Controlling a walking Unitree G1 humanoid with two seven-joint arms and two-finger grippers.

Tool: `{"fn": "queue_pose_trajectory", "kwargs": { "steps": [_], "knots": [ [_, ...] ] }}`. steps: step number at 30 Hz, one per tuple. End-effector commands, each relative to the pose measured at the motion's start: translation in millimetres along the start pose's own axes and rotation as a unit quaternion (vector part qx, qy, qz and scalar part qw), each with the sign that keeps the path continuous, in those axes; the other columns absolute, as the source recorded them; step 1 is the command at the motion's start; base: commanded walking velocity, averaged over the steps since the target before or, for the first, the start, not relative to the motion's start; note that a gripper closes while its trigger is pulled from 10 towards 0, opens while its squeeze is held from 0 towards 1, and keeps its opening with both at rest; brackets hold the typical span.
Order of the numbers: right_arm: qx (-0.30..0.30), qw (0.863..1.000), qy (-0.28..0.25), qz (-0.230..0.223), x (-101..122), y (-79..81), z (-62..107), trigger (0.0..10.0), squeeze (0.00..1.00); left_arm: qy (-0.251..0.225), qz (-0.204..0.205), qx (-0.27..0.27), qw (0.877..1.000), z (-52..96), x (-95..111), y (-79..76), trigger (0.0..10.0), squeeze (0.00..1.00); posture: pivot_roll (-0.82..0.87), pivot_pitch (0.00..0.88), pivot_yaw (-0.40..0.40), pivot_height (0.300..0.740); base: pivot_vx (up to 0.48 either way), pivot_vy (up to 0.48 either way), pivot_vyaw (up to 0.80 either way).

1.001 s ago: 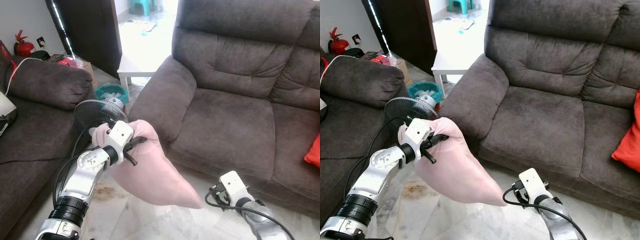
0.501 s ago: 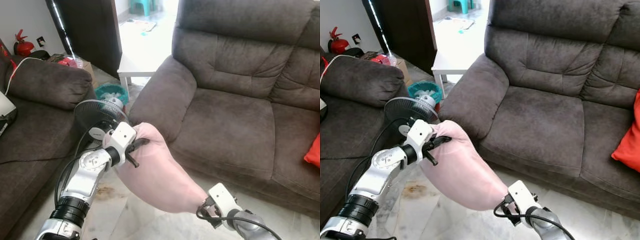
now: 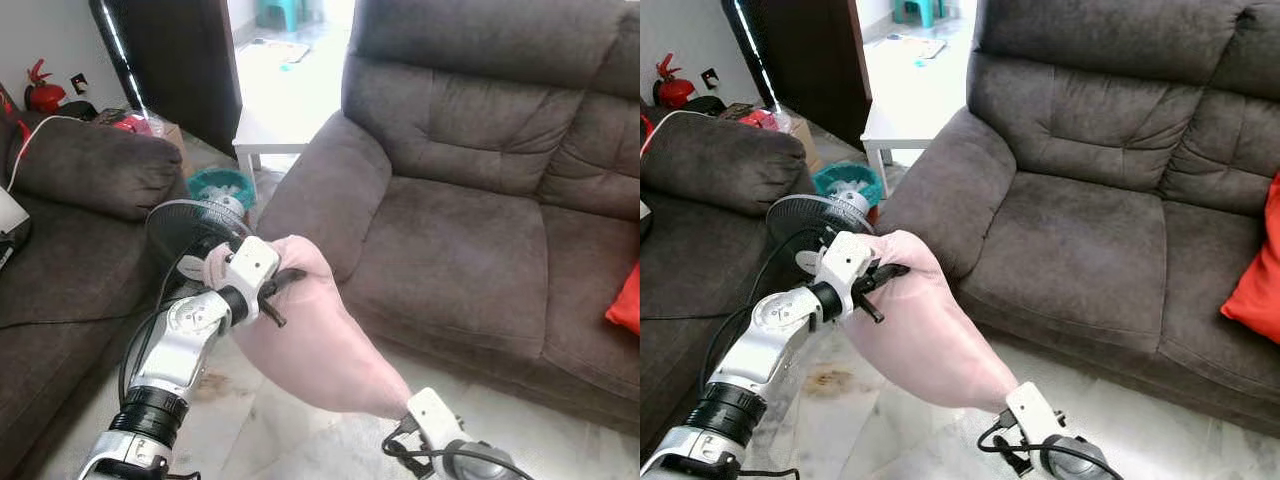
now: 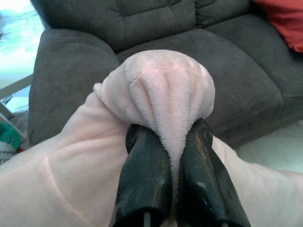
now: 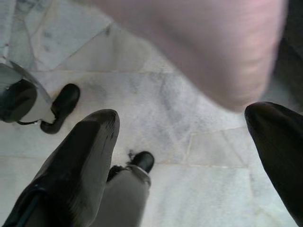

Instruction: Move the pillow to the sofa from floor

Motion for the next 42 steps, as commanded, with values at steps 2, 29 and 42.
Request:
{"fn": "queue_pose_trajectory", "kwargs": {
  "steps": [2,29,42],
  "knots": [
    [0.004,1.000,0.006,-0.001,-5,4.2,-1.5,10.0,0.00,-0.058,-0.024,-0.002,0.998,-3.2,31,5.4,10.0,0.00,0.02,0.048,0.022,0.740,0.000,0.000,0.00],
    [-0.149,0.987,-0.067,0.008,27,-43.4,2.7,10.0,0.00,-0.038,-0.017,-0.032,0.999,-2.5,22,-3.0,10.0,0.00,0.02,0.052,0.020,0.740,0.000,0.000,0.00],
    [-0.052,0.998,-0.002,0.019,-1,-4.9,-9.2,10.0,0.00,-0.043,-0.018,-0.026,0.999,-2.4,25,-0.2,10.0,0.00,0.03,0.053,0.021,0.740,0.000,0.000,0.00]
  ]
}}
Point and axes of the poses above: a point about 5 cm out from each wrist's last joint towards the gripper, its own z axis pointing back from the gripper into the wrist, its own x axis along the axis of the wrist's last joint, y = z × x, the point moved 3 cm from there along -z, pointing out of the wrist towards the gripper, and after that the axes turned 6 degrees about -z, right-handed, at the moved point
